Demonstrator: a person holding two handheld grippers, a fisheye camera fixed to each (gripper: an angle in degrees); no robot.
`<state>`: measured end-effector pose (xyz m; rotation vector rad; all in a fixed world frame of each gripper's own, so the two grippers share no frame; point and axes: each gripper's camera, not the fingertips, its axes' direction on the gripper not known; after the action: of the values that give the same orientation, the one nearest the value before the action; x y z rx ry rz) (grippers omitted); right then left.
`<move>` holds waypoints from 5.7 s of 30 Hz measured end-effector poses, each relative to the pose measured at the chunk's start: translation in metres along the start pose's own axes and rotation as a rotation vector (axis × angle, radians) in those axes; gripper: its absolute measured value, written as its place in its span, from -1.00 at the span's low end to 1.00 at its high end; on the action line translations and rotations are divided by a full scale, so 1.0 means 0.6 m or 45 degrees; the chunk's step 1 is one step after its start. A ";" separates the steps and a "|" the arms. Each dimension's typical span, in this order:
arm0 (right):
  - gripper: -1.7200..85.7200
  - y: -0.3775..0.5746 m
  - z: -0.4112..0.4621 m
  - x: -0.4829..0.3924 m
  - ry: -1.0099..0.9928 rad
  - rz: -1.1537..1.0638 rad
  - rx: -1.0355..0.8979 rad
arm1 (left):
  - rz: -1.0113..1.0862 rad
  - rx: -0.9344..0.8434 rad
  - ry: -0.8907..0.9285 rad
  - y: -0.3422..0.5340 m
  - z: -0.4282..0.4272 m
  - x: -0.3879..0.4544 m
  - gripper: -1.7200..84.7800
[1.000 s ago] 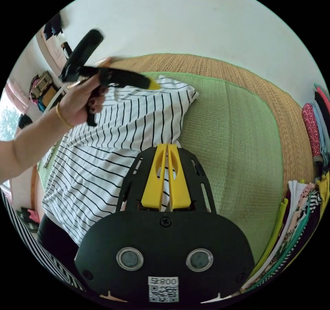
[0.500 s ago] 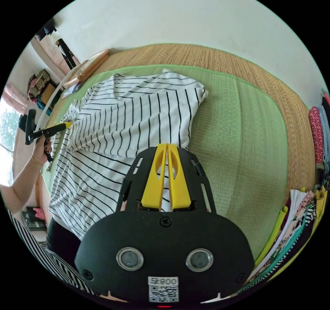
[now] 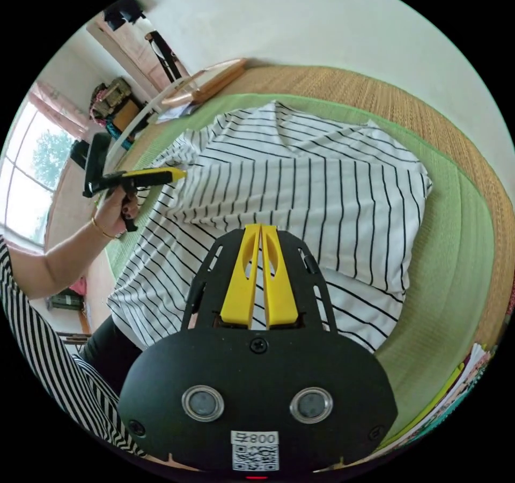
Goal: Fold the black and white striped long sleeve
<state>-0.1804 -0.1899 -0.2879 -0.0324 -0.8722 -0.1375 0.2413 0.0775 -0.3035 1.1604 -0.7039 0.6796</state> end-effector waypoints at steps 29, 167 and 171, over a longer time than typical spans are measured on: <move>-0.95 -0.320 -0.068 -0.341 -0.195 -0.308 -0.227 | -0.660 0.169 -0.306 0.718 -0.181 -0.326 -0.90; -0.84 -0.601 0.389 -0.152 0.026 -0.502 -0.311 | 0.135 0.034 -0.444 -0.018 -0.184 0.125 -0.90; -0.91 -0.630 0.382 -0.160 0.027 -0.489 -0.340 | 0.152 0.079 -0.432 0.003 -0.206 0.126 -0.91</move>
<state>-0.4660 -0.5345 -0.2246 -0.1131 -0.8267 -0.6125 0.3029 0.2052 -0.2731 1.3142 -1.0509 0.6123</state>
